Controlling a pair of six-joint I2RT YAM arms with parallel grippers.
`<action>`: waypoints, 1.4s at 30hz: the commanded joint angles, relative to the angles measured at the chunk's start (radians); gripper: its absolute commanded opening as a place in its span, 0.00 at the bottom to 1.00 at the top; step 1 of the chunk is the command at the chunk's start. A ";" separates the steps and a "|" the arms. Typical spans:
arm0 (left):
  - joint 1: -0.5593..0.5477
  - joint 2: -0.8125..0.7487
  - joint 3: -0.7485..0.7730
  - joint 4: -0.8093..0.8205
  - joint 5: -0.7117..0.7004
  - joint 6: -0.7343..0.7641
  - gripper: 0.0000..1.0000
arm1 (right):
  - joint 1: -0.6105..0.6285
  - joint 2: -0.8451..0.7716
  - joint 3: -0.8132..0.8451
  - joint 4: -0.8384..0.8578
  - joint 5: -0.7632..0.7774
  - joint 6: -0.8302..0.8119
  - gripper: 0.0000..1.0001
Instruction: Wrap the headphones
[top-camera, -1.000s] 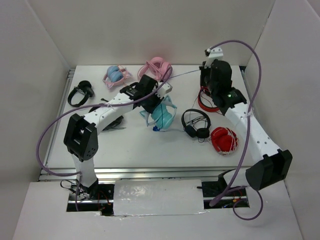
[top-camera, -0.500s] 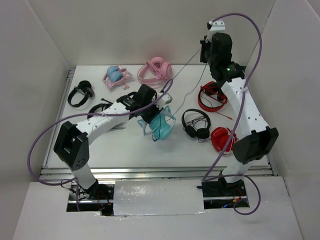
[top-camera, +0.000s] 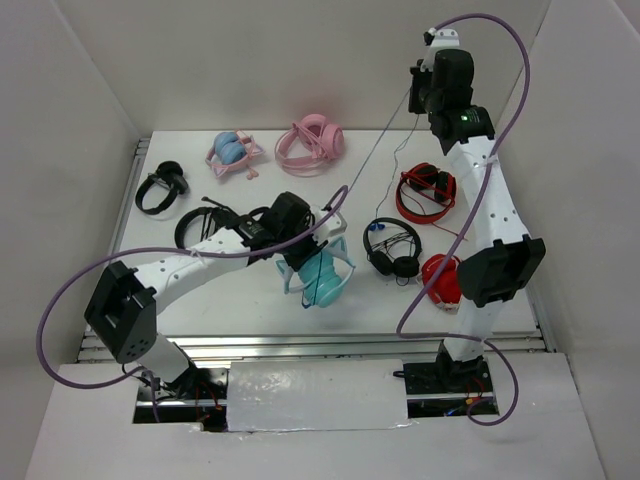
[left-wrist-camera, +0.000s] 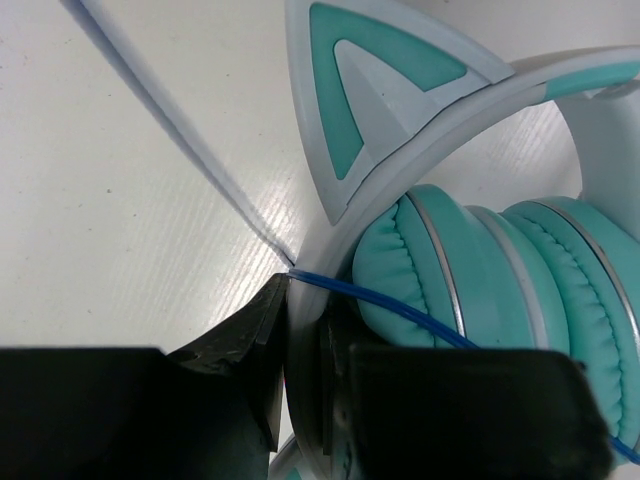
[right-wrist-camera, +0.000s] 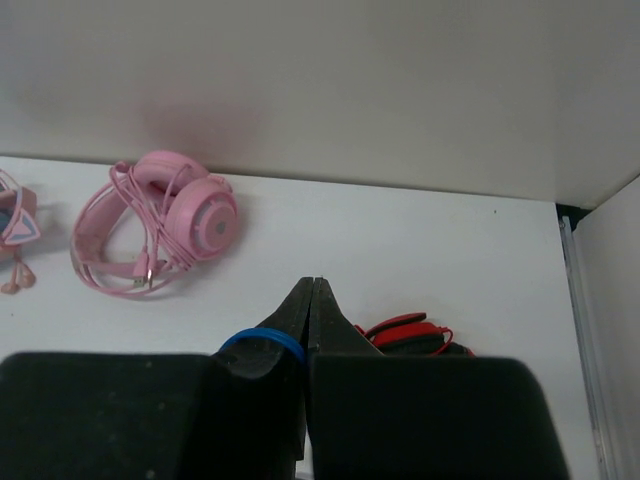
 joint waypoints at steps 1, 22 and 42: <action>-0.018 -0.059 -0.011 0.071 0.048 0.008 0.00 | -0.011 -0.002 0.054 0.007 -0.028 0.005 0.00; 0.246 0.143 0.206 0.015 -0.234 -0.376 0.00 | 0.109 -0.506 -0.399 0.091 0.046 -0.057 0.00; 0.629 0.207 0.686 -0.085 -0.122 -0.614 0.00 | 0.319 -1.052 -1.295 0.242 -0.166 0.232 0.00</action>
